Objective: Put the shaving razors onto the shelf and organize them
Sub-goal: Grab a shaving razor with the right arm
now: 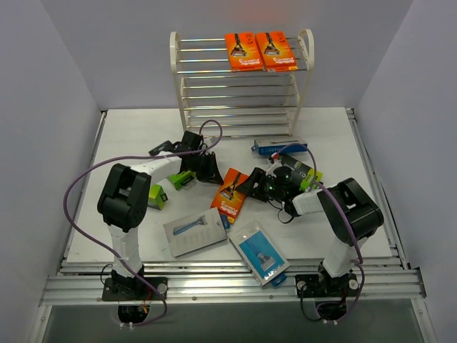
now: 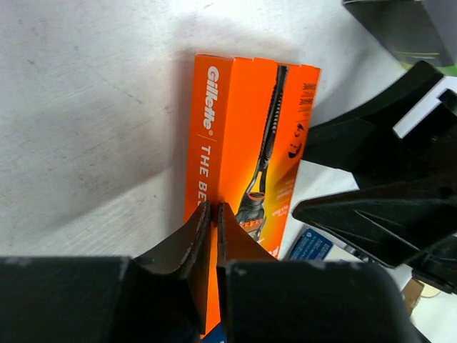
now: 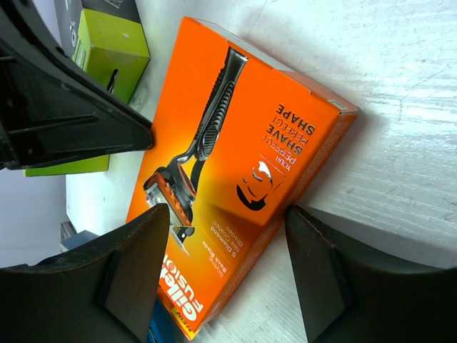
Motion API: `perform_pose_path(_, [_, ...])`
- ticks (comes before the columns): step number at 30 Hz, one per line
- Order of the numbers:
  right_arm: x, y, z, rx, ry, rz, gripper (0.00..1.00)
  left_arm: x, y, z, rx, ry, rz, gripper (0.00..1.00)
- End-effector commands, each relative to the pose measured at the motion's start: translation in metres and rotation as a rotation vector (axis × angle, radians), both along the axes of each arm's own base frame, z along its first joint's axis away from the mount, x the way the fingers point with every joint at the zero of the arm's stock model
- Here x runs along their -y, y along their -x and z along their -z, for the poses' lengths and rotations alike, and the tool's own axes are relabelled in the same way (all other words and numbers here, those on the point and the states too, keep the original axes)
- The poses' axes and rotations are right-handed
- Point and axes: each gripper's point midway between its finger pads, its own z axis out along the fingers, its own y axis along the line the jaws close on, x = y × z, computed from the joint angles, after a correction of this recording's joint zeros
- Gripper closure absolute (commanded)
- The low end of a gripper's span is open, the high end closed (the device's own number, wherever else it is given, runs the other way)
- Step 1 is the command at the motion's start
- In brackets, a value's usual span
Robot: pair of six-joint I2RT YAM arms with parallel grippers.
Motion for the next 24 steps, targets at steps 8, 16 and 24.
perform_pose_path(8, [-0.018,-0.019,-0.046,0.111,-0.074,-0.036,0.37,0.052,0.024,-0.066,0.058,0.266,0.153,0.98])
perform_pose_path(16, [-0.025,-0.033,-0.062,0.147,-0.099,-0.039,0.37,0.056,0.027,-0.073,0.078,0.284,0.171,0.98])
perform_pose_path(24, [-0.031,-0.042,-0.083,0.178,-0.114,-0.047,0.37,0.056,0.028,-0.075,0.076,0.294,0.173,0.98])
